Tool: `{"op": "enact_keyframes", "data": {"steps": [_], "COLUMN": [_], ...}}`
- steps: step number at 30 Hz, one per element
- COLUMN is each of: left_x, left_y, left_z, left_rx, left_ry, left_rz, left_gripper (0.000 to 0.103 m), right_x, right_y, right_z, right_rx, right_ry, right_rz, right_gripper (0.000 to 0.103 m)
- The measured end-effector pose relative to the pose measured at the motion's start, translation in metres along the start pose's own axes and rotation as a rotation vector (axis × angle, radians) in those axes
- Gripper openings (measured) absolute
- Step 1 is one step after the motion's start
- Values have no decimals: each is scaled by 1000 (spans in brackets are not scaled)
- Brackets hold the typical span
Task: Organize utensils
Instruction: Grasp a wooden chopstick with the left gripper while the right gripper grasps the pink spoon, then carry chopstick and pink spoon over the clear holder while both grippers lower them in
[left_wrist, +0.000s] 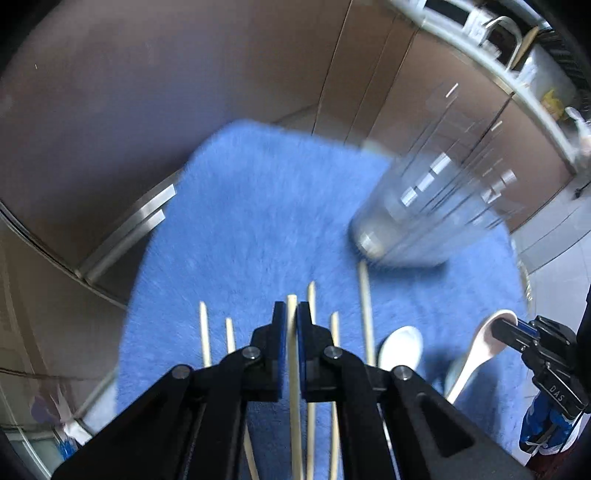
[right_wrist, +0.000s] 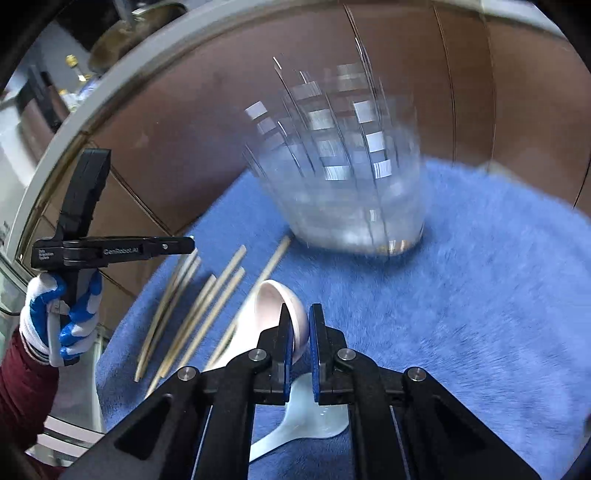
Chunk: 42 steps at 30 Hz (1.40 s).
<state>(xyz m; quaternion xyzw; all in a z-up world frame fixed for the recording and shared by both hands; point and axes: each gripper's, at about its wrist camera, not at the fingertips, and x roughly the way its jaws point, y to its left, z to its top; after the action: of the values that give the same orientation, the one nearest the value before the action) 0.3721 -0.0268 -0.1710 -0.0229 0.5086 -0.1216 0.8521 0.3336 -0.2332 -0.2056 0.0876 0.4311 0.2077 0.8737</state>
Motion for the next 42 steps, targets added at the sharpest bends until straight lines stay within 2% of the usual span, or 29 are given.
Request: {"op": "enact_keyframes", "data": {"steps": [4,5,8,10,15,18,20,22,29,35,40,42], "left_x": [-66,-87,-126,-151,-176,-168,-164,-147,-74,-33,-26,-32], "left_y": [-15,-23,-38,-56,-79,-91,-84,-86,-97,-101,-102,-100], "left_z": [20,28,48,62,93,101,99,100,88,76,65,61], "left_rx": [-3,-1,-13,-21,-87,-128,-146,-155,-158,-135,-111,-105], "left_ry": [-190,-259,-403,-534,-786,-916,-954,-987,-974,-962,-939,-924], "left_rz": [-40,-59,-114,-150,-177,-135,-129,-93,-2,76,76,56], "left_gripper": [5,5,5,5,5,5,5,5,5,5,8,12], "right_x": [-57,-74,-113,-133,-148,-137,-124,-107,-57,-31,-19,-18], "right_y": [15,21,31,34,38,37,30,22,8,0,-4,-3], "right_z": [18,26,45,56,91,106,116,121,110,102,88,85], "right_rx": [-55,-72,-111,-128,-159,-177,-193,-194,-232,-216,-209,-208], "right_ry": [-130,-181,-306,-373,-510,-543,-552,-541,-513,-519,-494,-487], "right_rz": [-42,-65,-140,-184,-327,-400,-449,-470,-563,-572,-523,-502], "right_gripper": [8,8,8,8,8,8,8,8,8,8,18,32]}}
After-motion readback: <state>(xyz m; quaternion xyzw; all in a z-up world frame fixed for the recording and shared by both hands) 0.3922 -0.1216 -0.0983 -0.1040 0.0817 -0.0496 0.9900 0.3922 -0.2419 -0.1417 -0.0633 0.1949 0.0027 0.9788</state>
